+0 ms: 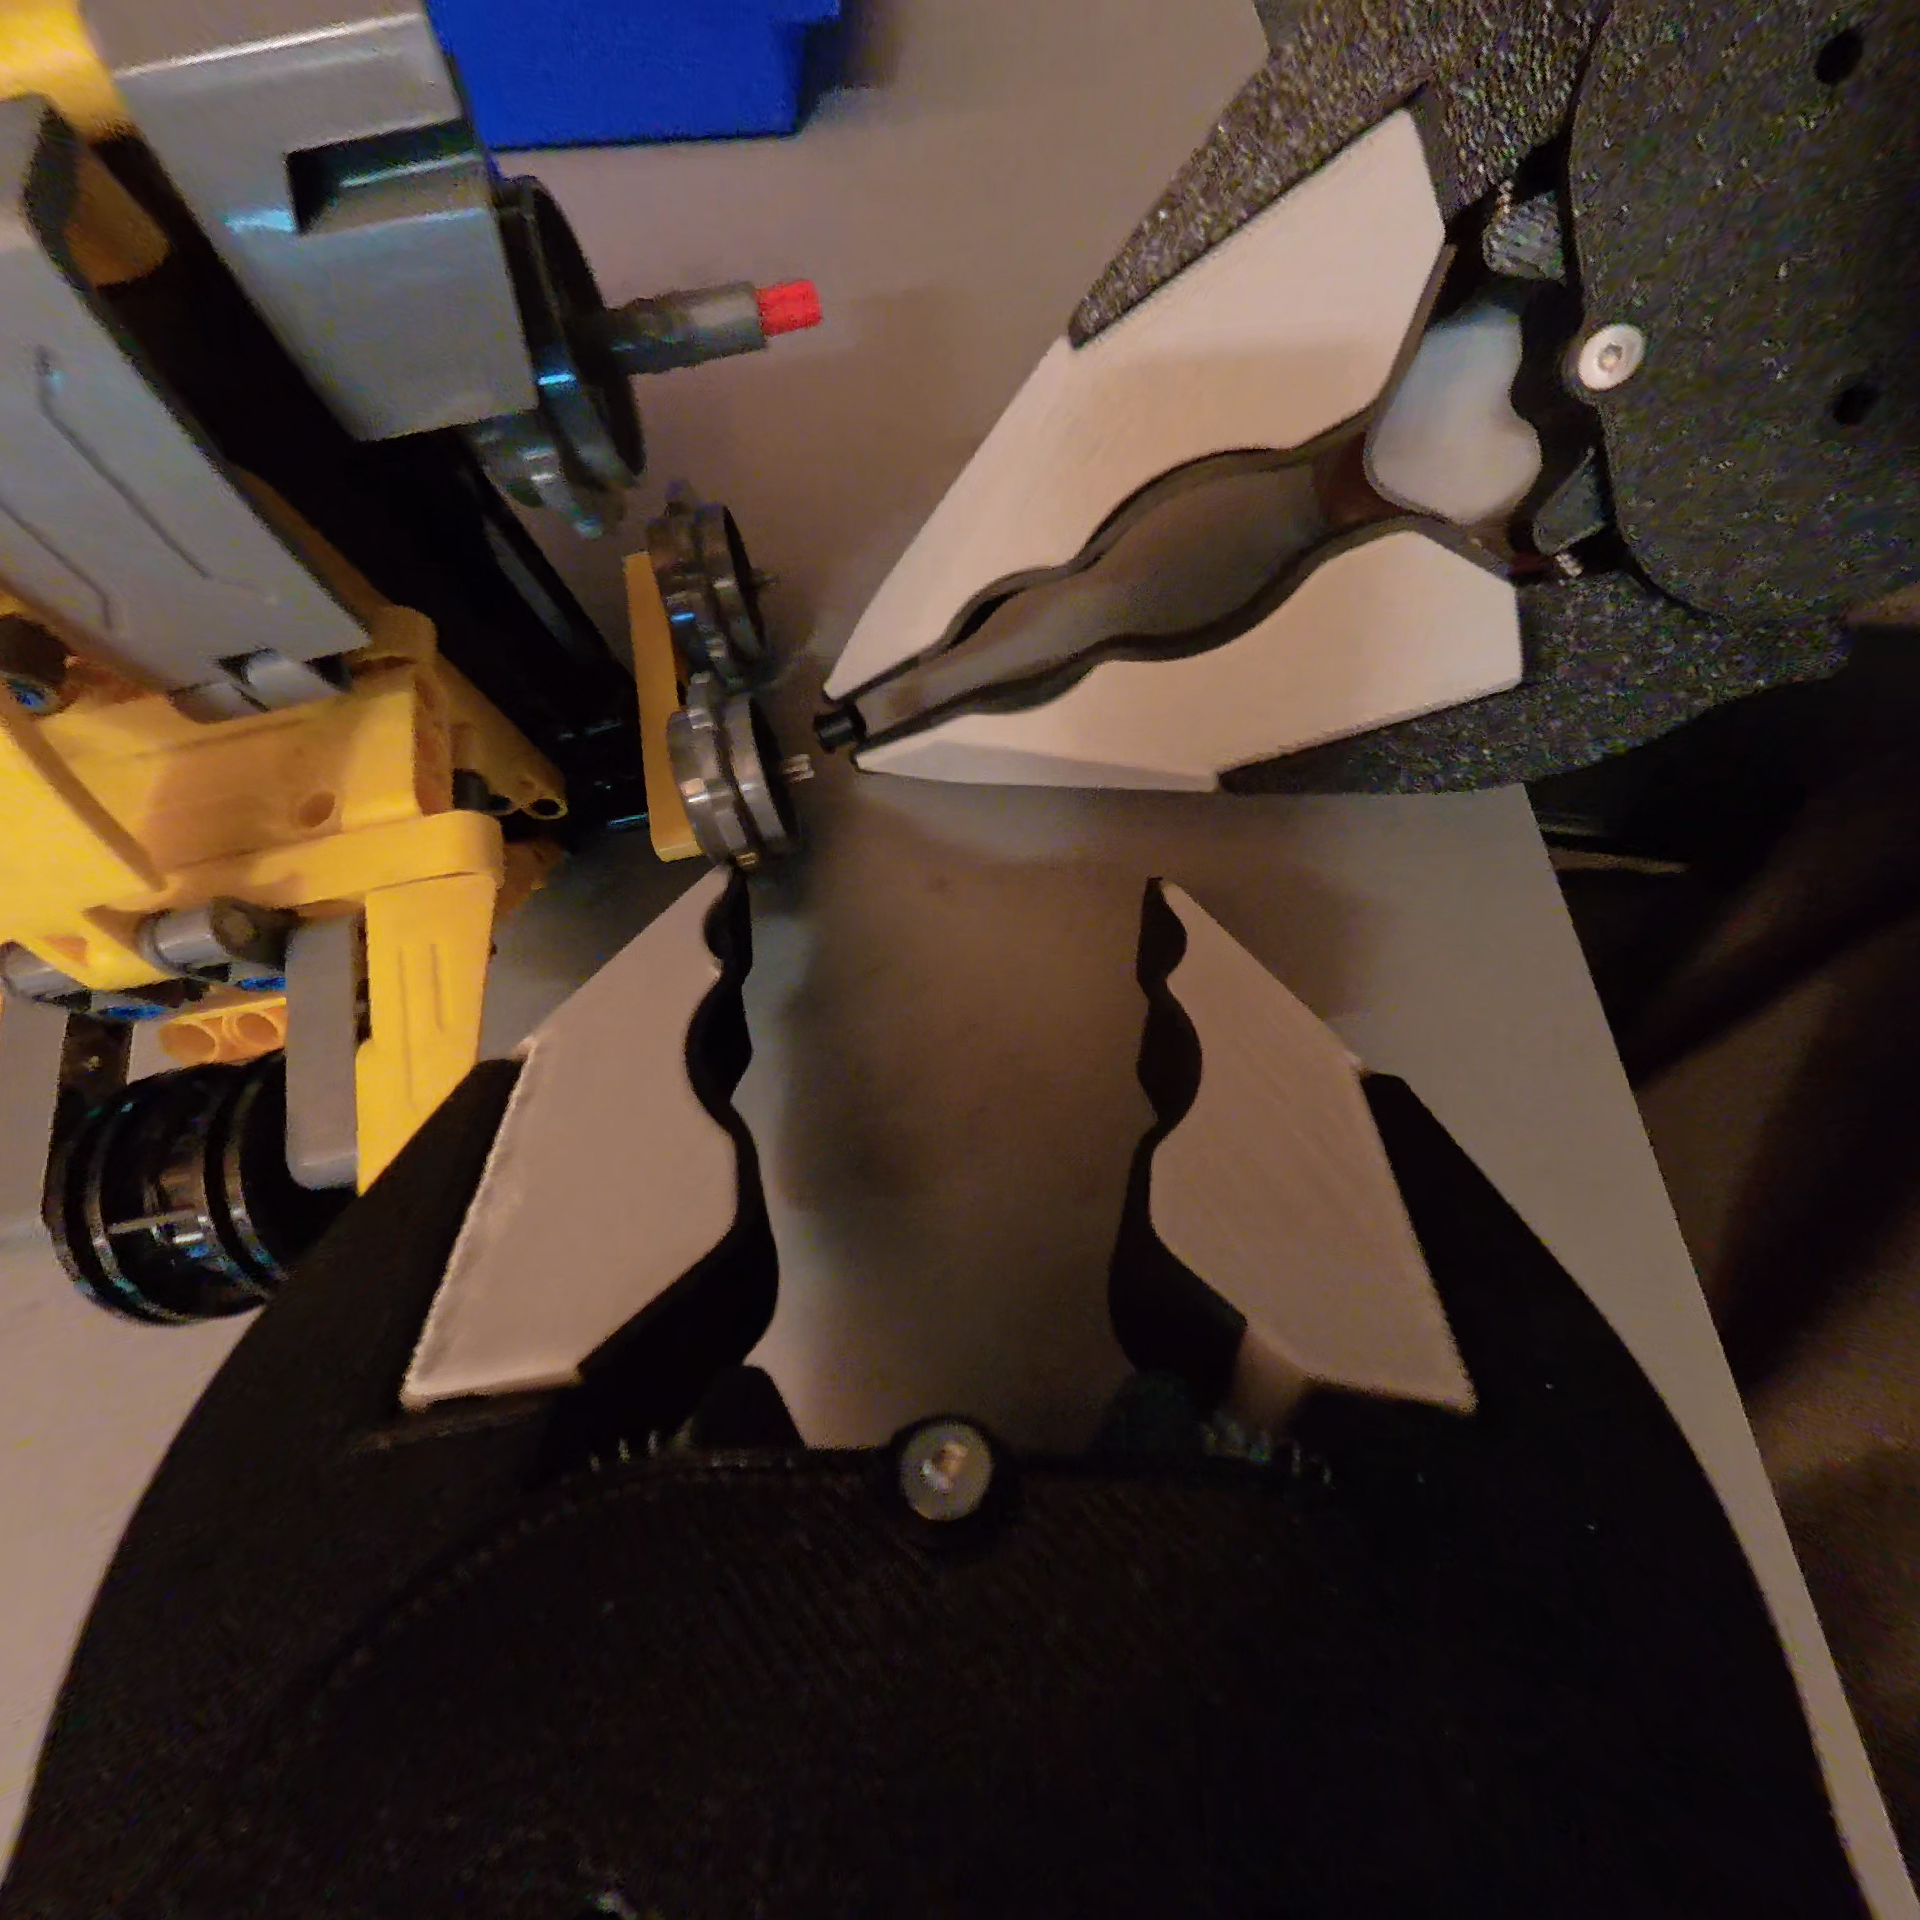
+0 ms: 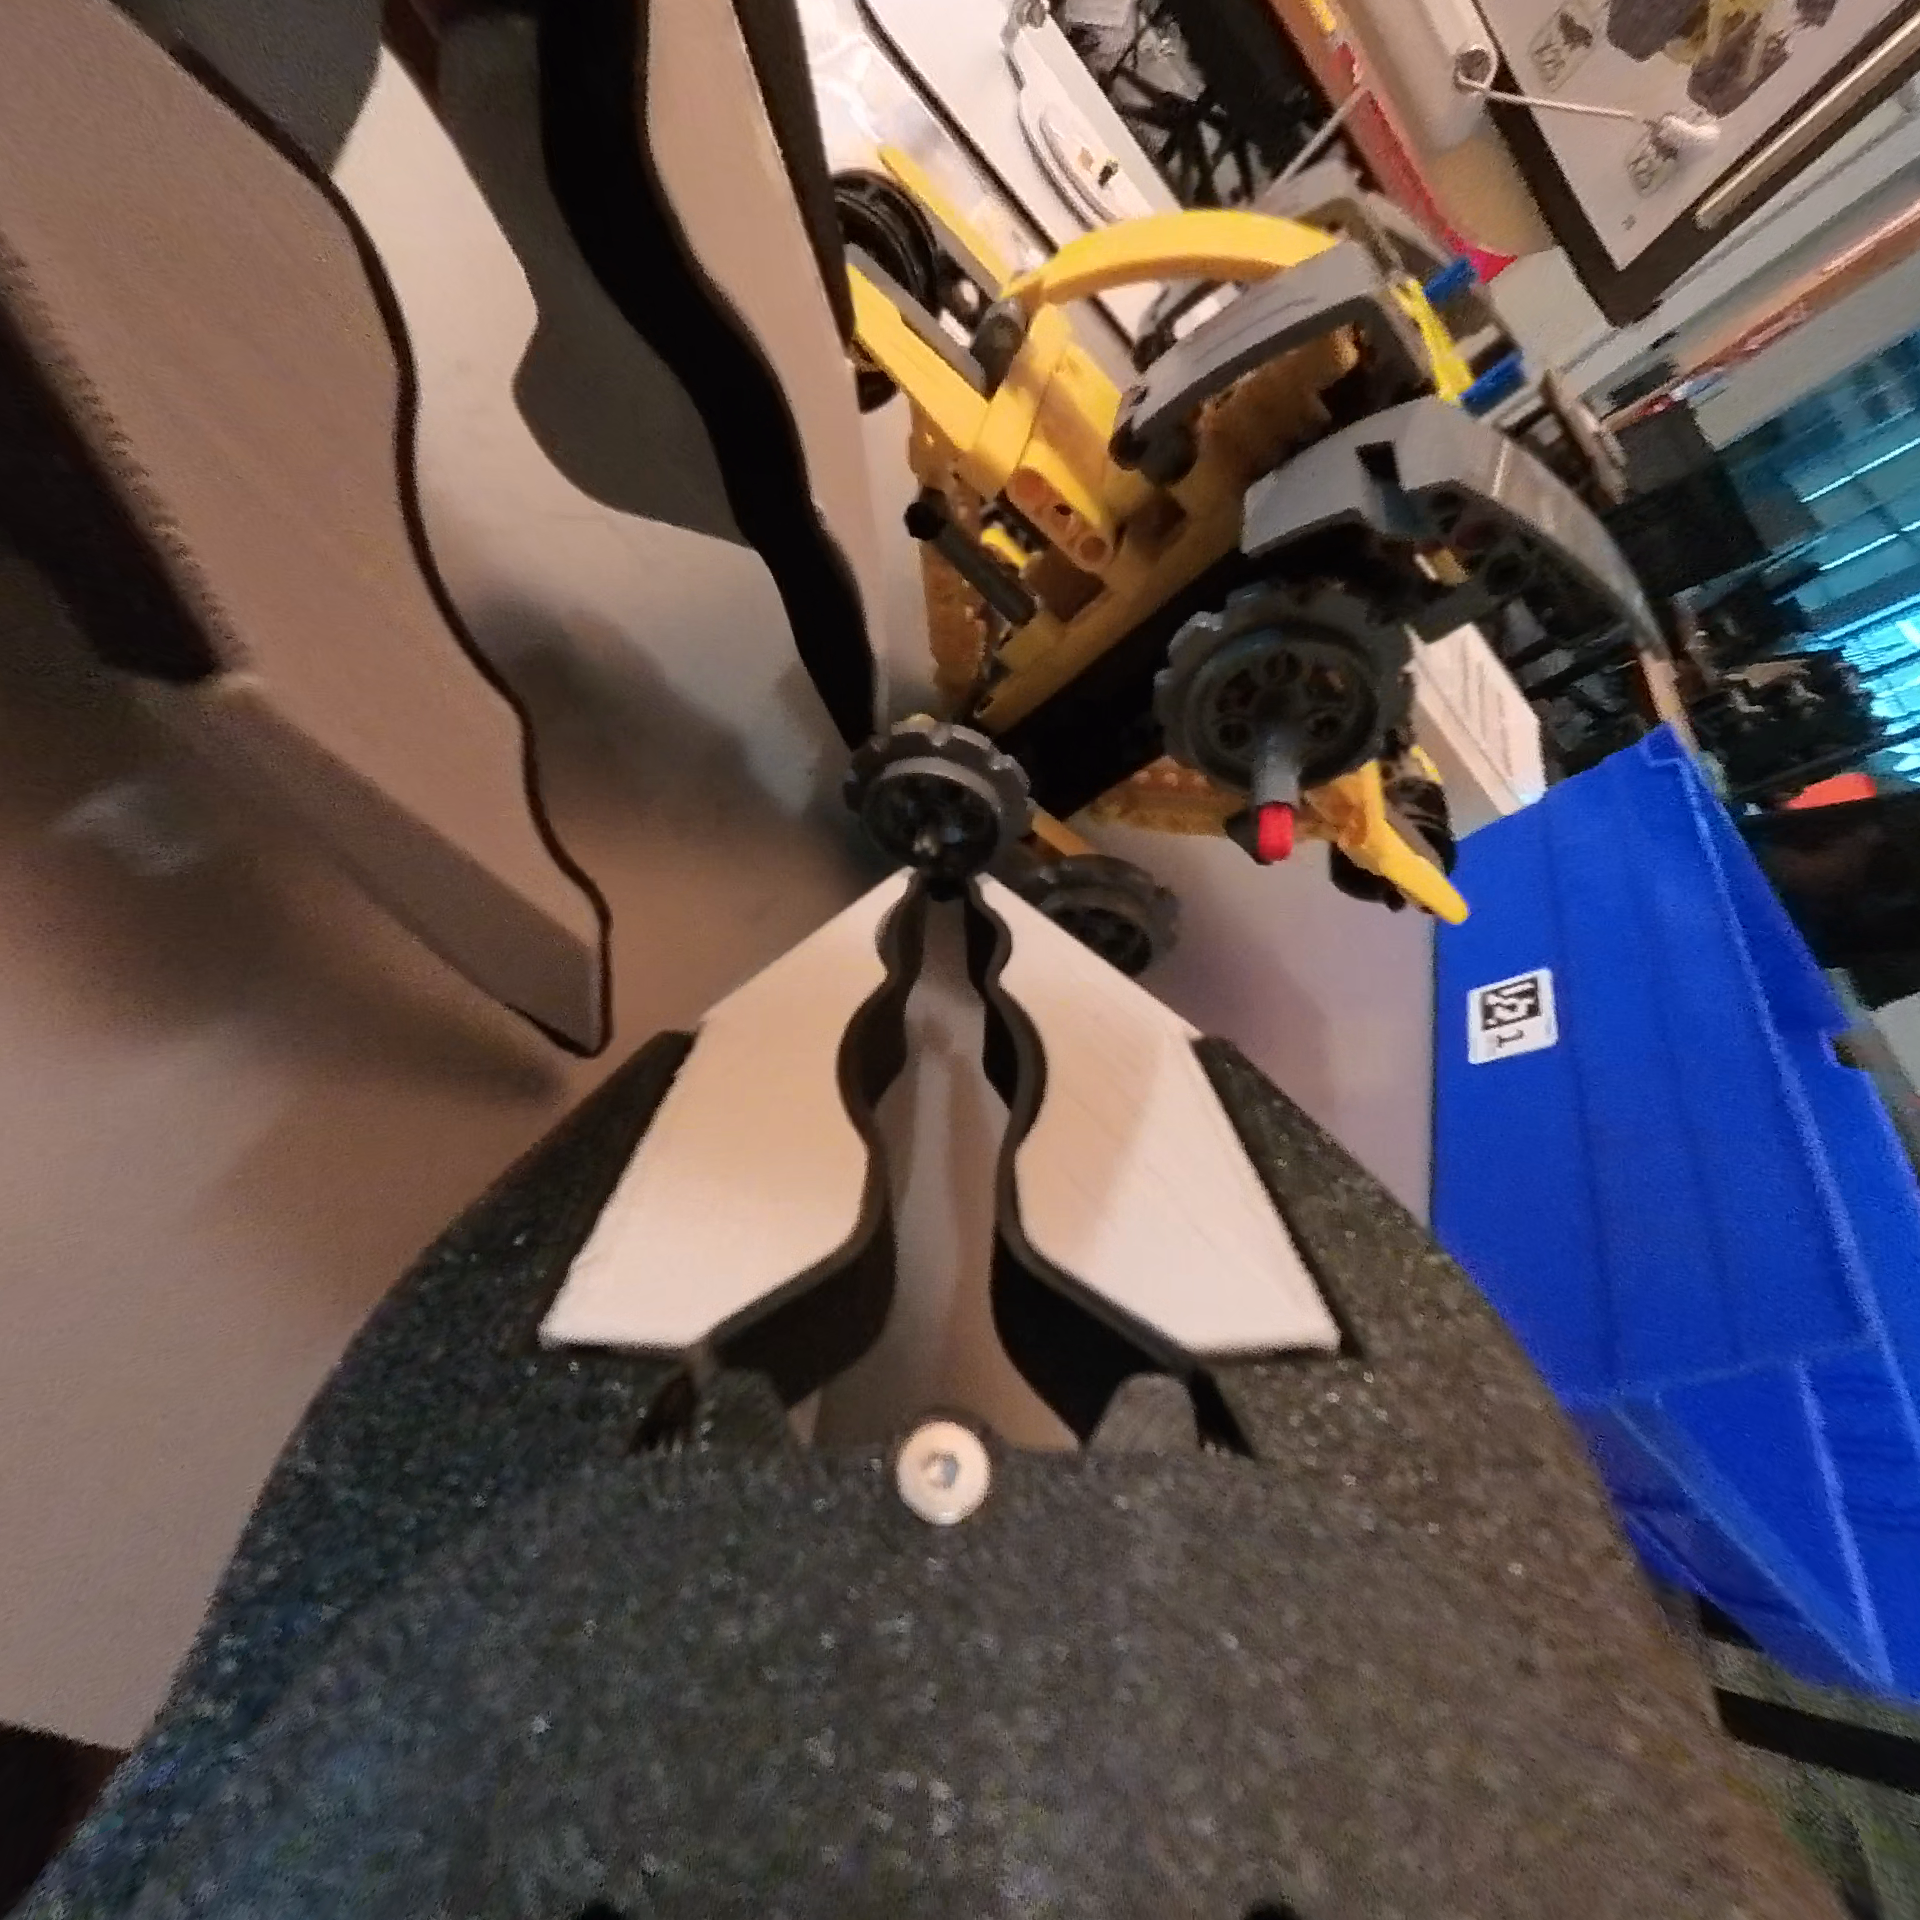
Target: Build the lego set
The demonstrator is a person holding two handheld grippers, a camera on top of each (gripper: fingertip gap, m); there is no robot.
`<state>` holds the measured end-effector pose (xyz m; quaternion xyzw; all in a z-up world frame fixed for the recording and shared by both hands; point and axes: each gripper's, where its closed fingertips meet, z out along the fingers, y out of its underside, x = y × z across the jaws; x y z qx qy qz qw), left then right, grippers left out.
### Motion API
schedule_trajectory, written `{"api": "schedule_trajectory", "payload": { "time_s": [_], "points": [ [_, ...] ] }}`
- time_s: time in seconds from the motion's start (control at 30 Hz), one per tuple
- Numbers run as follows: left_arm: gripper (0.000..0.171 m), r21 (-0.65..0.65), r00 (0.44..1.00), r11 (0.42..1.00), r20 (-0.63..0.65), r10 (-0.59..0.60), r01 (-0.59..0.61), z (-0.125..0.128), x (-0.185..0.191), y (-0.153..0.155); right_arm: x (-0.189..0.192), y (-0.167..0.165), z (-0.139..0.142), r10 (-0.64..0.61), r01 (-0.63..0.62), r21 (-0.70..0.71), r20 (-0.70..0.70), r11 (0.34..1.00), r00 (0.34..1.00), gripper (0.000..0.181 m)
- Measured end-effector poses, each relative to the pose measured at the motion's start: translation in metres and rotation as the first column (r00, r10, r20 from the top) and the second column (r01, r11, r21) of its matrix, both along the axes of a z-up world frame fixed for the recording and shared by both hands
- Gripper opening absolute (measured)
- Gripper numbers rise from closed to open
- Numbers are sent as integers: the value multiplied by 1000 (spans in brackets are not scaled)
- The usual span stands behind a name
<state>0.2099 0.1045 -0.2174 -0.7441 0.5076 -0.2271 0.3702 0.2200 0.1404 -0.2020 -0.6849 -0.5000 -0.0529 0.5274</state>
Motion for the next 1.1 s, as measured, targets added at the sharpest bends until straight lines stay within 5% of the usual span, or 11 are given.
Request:
{"api": "schedule_trajectory", "payload": {
  "time_s": [0.47, 0.77, 1.1],
  "points": [
    [66, -19, 993, 998, 97, 67, -65, 13, -11, 9, -11, -2, 0, 9, -14, -80, -58, 997, 998, 7],
    [100, -37, 999, 999, 6, 40, -40, -2, -7, 9, -16, 0, 0, 2, -9, -94, -74, 995, 997, 7],
    [100, -48, 1000, 999, -15, 22, -23, -5, -5, 6, -24, 2, -6, -6, 4, -80, -17, 997, 1000, 7]
  ]
}}
